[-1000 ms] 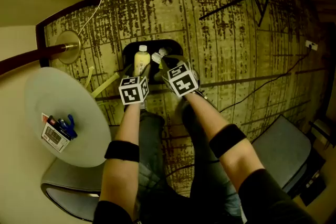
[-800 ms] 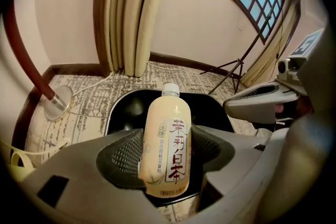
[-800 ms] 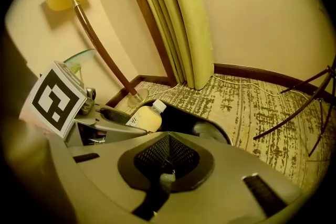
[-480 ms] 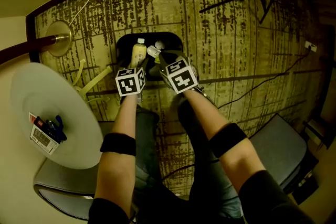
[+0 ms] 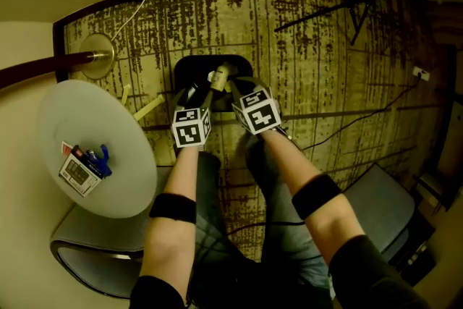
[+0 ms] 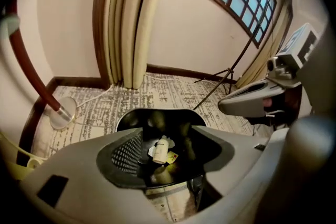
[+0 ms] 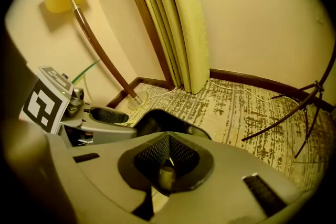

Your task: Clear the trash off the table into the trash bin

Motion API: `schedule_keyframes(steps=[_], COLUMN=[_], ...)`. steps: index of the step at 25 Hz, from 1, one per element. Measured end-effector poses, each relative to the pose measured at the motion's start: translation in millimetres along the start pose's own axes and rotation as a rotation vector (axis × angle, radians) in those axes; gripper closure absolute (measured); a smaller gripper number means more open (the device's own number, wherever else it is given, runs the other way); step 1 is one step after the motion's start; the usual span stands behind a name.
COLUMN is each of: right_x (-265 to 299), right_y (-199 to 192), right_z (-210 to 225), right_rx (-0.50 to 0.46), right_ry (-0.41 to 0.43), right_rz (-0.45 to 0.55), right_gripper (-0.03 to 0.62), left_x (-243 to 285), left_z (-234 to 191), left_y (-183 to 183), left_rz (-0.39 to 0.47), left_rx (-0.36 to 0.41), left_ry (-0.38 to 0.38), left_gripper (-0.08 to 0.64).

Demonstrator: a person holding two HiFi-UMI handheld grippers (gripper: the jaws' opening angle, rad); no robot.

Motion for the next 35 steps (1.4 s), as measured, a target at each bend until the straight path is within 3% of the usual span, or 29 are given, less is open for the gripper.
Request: schedule_keyframes(steps=[3,8,14,18,22,25,29,35], right_x=[-48,-158,-282,-317,-326,-324,-322,-328], right_y=[20,74,149,190,223,216,224,201], right_z=[-11,-40,-78,-112,-164,-213,-296,-411], right_rx=[-0.011,-0.001,-0.059,-0.138,-0.28,-0.354,-0.548,-0.733], right_ry=[-0.009,-0.016,0.002,0.046,0.144,0.197,0.352,0.51], right_rz=[0.019,0.107,0.253,0.306,0.314,0.299,0.275,0.23], right_gripper=[0.592,0.592,0.592,0.592,0.592,0.592,0.592,0.592], left_x=[-58,-185,-327,-396,-457,-501,-563,-631], left_z=[23,66,97,95,62,38,14,-23], left_y=[29,89,148,165,149,115,75,-4], left_rz=[0.066,0.186,0.334,0.409,0.479,0.497,0.554,0.588], left_rx=[0.014,0.009,0.034,-0.006,-0.086,-0.146,-0.283,-0.408], left_ry=[0.007,-0.005,0.074,0.136,0.287,0.349,0.497,0.643], left_gripper=[0.404,0.56,0.56,0.56,0.56,0.56,0.56,0.56])
Point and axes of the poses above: the fingertips, and each gripper's own axes: x forward along the fingers, z to its right, y out of its top, the point moved 4 cm from there along -x, backward along the fingers, and after that the axes turned 3 degrees about -z, right-handed, at the moved point
